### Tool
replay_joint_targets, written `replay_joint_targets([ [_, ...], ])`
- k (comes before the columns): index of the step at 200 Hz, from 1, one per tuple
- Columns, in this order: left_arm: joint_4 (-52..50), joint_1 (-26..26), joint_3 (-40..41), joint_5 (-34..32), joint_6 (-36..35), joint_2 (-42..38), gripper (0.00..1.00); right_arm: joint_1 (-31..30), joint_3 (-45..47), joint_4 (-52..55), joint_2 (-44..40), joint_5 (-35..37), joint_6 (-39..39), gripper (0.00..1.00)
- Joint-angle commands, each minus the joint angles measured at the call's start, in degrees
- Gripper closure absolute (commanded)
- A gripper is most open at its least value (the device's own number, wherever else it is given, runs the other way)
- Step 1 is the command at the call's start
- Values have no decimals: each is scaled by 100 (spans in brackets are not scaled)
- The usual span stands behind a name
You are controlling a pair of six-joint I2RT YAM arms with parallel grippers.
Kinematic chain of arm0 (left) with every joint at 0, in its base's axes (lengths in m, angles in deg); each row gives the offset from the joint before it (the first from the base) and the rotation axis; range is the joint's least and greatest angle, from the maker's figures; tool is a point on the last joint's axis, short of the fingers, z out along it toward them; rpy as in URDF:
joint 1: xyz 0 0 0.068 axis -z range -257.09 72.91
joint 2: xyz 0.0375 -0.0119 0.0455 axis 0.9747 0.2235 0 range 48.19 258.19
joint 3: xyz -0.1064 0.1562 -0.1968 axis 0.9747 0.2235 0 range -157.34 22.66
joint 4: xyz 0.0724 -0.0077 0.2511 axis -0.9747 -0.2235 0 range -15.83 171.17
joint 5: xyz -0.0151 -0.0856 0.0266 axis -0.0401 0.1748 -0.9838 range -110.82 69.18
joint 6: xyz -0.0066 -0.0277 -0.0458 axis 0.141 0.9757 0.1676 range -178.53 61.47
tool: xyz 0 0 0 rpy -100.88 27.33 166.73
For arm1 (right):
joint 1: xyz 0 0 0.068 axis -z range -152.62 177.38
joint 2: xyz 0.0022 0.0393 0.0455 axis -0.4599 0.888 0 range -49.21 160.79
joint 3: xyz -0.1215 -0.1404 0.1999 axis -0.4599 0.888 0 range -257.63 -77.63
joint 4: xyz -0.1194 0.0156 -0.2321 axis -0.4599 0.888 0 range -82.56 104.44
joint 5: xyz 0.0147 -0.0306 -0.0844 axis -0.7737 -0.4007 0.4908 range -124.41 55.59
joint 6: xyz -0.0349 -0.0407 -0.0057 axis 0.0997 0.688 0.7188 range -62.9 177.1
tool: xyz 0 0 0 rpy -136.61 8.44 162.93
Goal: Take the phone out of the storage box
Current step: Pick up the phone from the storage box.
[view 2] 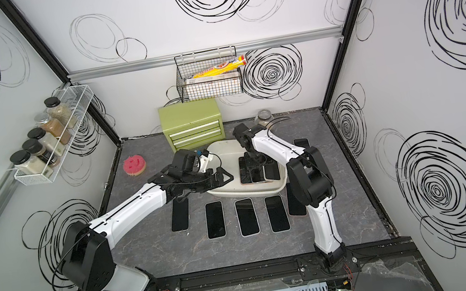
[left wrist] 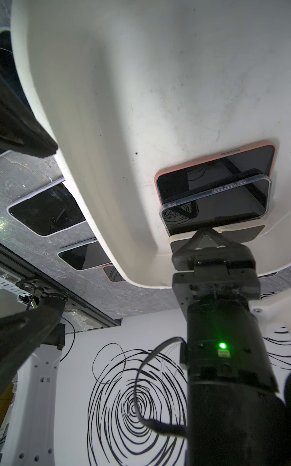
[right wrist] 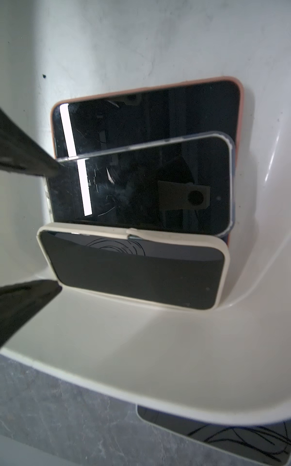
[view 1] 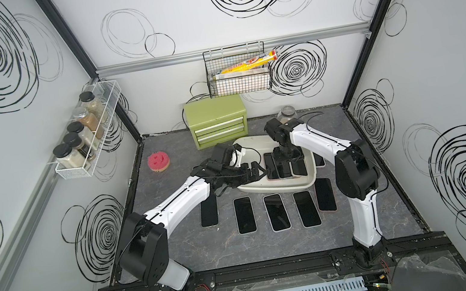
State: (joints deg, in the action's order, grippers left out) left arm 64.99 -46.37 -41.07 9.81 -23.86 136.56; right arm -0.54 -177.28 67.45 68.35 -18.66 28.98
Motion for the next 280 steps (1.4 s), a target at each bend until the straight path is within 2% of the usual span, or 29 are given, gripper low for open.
replay_joint_targets([
  [1,120,-66,130,138,-186,-194,1,198,173,-1,-204,-116,-57,18],
  [19,87,-114,199,136,-220,-240,1,243,320,-193,-154,-277,-9,9],
  [47,114,-231,337,199,-259,-281,1,129,416,-283,-28,-361,-5,3],
  [164,146,-467,491,259,-317,-345,1,86,509,343,404,1452,-91,9],
  [216,199,-481,567,259,-264,-359,1,85,324,522,597,1765,-55,10],
  [280,254,-487,673,268,-249,-394,1,-29,-212,537,1060,1572,-9,11],
])
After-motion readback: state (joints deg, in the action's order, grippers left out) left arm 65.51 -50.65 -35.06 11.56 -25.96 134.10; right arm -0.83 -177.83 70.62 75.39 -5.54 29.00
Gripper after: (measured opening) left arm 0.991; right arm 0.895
